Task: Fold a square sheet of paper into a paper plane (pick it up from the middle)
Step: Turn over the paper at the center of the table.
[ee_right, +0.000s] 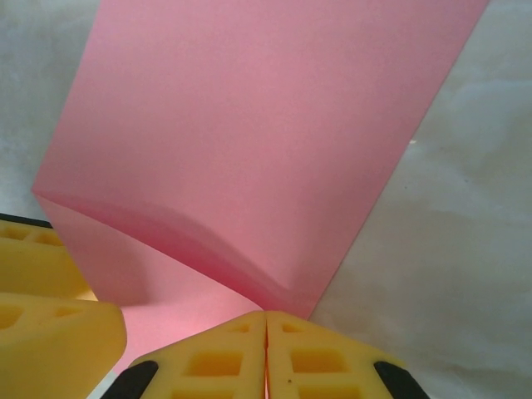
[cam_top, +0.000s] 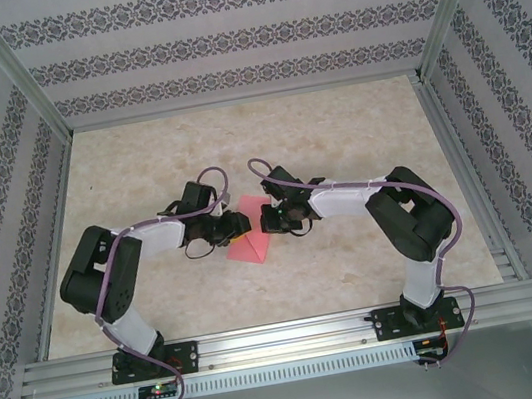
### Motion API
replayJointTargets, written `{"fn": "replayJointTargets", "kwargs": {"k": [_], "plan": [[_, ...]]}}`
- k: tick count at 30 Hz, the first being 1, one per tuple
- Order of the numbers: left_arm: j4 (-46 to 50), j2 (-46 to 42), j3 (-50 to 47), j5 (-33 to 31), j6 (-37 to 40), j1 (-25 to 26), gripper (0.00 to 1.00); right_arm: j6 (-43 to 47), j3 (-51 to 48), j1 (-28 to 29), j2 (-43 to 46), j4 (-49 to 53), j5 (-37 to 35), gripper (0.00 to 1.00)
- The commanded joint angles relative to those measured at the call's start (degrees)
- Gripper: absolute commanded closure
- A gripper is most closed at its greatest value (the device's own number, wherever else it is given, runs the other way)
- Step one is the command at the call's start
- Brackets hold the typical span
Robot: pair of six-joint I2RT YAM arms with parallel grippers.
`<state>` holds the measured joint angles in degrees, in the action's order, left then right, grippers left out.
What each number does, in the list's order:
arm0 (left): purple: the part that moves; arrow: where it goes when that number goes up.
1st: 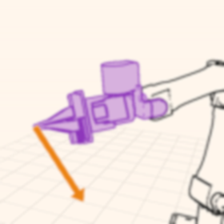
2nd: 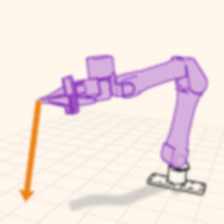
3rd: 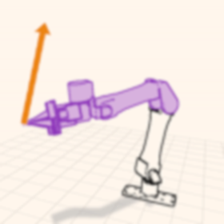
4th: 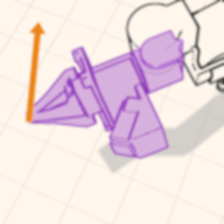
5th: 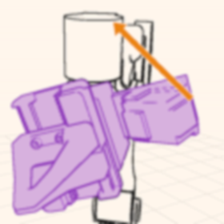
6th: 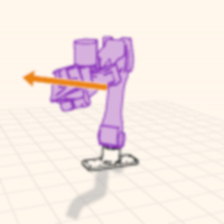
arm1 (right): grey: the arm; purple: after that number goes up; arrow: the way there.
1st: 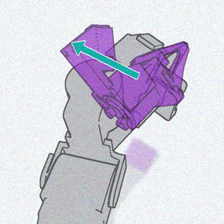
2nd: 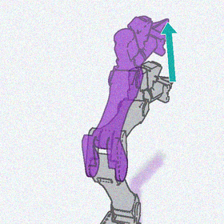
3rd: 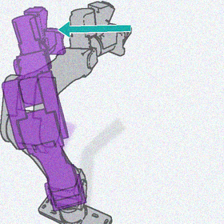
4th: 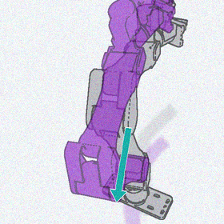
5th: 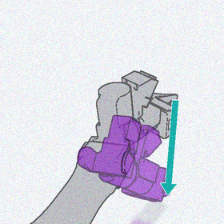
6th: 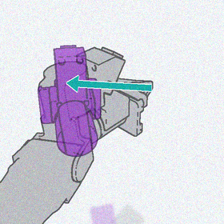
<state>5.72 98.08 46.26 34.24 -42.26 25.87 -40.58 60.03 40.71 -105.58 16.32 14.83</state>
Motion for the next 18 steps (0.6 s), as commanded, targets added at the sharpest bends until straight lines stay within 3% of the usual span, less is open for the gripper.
{"fn": "replayJointTargets", "kwargs": {"k": [1, 7, 14, 18], "plan": [[-1.2, 0.9, 1.8, 1.7, 3.4, 1.3, 0.71, -0.3, -1.0, -0.8, -0.3, -1.5, -0.4, 0.91], [-3.2, 1.5, 1.4, 2.5, 4.3, 1.4, 0.83, -1.0, -2.4, -1.5, 3.9, -3.9, 0.9, 0.77], [-6.4, 2.0, 0.2, 4.0, 5.4, 2.3, 0.82, -1.8, -6.1, -3.9, 13.4, -4.5, -2.0, 0.53], [-5.7, 1.0, -0.4, 3.2, 7.2, 4.0, 0.8, -2.0, -8.4, -5.2, 17.3, -4.7, -3.3, 0.47]]}}
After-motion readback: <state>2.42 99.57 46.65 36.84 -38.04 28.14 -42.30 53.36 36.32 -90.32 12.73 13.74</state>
